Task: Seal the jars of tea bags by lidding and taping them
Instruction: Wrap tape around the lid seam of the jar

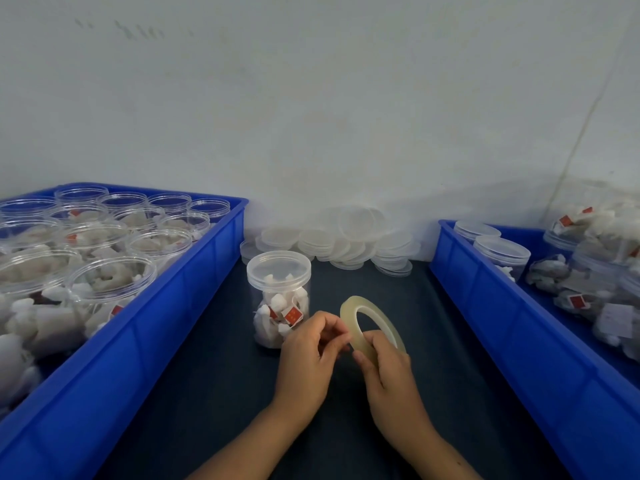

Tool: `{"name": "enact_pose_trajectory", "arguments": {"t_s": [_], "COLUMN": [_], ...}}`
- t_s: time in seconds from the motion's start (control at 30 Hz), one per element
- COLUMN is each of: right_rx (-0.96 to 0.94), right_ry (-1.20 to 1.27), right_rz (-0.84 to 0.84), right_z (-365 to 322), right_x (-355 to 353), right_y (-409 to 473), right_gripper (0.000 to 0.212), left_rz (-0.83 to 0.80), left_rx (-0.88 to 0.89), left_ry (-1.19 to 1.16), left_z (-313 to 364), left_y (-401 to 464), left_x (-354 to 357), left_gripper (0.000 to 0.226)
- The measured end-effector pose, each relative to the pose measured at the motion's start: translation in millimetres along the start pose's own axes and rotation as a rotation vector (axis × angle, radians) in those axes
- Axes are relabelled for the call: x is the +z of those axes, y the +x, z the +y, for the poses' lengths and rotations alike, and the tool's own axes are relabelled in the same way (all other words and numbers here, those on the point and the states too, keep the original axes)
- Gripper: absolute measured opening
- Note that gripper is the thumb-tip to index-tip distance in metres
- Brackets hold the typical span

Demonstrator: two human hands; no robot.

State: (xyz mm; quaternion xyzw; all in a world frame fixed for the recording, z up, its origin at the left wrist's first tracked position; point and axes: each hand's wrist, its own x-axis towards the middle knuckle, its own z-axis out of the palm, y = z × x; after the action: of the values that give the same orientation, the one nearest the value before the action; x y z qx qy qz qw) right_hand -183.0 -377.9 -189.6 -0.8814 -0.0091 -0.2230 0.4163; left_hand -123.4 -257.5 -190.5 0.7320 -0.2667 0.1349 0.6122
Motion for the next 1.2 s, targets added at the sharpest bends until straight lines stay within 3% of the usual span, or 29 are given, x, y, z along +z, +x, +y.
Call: {"name": "enact_pose_trajectory", "arguments": {"t_s": [0.4, 0.87, 1.07, 1.2], "right_rx": [-0.011, -0.003, -0.006, -0.007], "right_ry": [-0.039, -0.077, -0.077, -0.066], "right_rz": [0.007, 0.001, 0.007, -0.002], "right_z": [-0.7, -0.5, 1.4, 1.1], "right_x": [1.5, 3.0, 3.7, 4.2], "right_y": [1.8, 1.4, 3.1, 2.3], "right_gripper": [0.01, 0.011, 0.012, 0.014], "left_rz": [0.052, 0.073, 0.06, 0.084], "left_rx": [-0.012, 0.033, 0.07, 0.037], "left_ry": [-0.031, 0.025, 0.081, 0.045], "left_z": [4.0, 3.1, 3.2, 5.3], "left_y": [-0.6, -1.2, -1.5, -2.1], "left_x": [-1.5, -1.1, 0.1, -0.8], "left_gripper": [0.03, 0.031, 0.014, 0.025]}}
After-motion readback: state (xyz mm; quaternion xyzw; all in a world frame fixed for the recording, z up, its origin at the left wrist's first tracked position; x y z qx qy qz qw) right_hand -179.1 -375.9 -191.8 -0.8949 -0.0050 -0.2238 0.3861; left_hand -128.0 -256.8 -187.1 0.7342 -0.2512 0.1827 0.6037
